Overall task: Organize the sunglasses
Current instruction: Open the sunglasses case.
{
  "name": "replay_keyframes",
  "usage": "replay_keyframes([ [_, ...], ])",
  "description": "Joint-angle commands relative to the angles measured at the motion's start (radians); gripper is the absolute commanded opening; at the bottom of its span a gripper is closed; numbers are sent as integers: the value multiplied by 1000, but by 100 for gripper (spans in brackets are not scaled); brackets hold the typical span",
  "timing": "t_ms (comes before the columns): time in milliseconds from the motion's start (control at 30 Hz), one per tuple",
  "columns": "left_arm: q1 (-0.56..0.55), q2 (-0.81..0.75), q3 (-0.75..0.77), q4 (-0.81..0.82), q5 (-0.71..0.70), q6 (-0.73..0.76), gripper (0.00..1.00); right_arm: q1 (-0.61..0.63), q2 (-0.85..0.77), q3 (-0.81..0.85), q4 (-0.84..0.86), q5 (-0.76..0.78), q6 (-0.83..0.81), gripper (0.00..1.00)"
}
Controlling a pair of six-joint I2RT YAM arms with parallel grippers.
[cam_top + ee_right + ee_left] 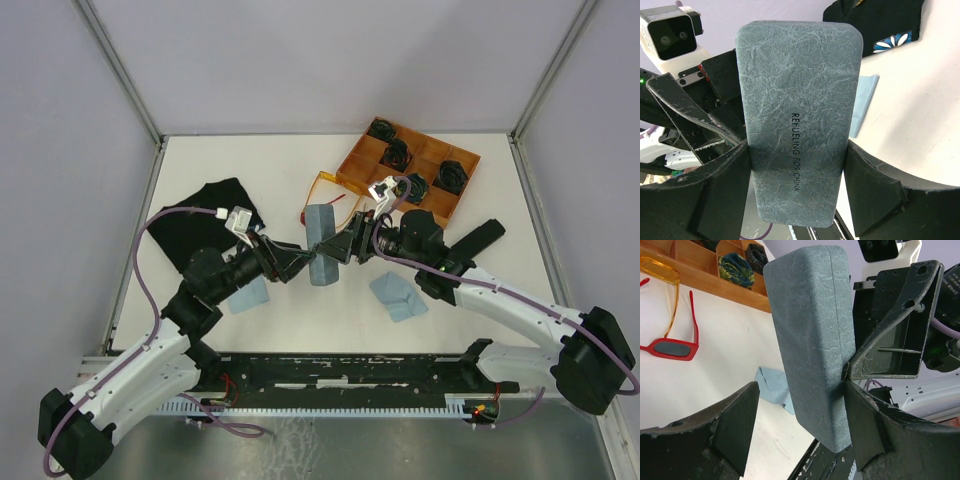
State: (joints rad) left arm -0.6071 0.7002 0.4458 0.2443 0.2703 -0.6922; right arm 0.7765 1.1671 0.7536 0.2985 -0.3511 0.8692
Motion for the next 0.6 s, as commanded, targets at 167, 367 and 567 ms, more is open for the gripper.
replay_keyframes([
  [167,0,38,15,-129,-138,20,67,24,-80,85,195,-143,50,0],
  [367,0,58,13,-130,-146,17,66,24,-111,93,188,-151,54,0],
  [567,0,70,10,-141,-156,20,66,24,-131,105,190,-164,63,0],
])
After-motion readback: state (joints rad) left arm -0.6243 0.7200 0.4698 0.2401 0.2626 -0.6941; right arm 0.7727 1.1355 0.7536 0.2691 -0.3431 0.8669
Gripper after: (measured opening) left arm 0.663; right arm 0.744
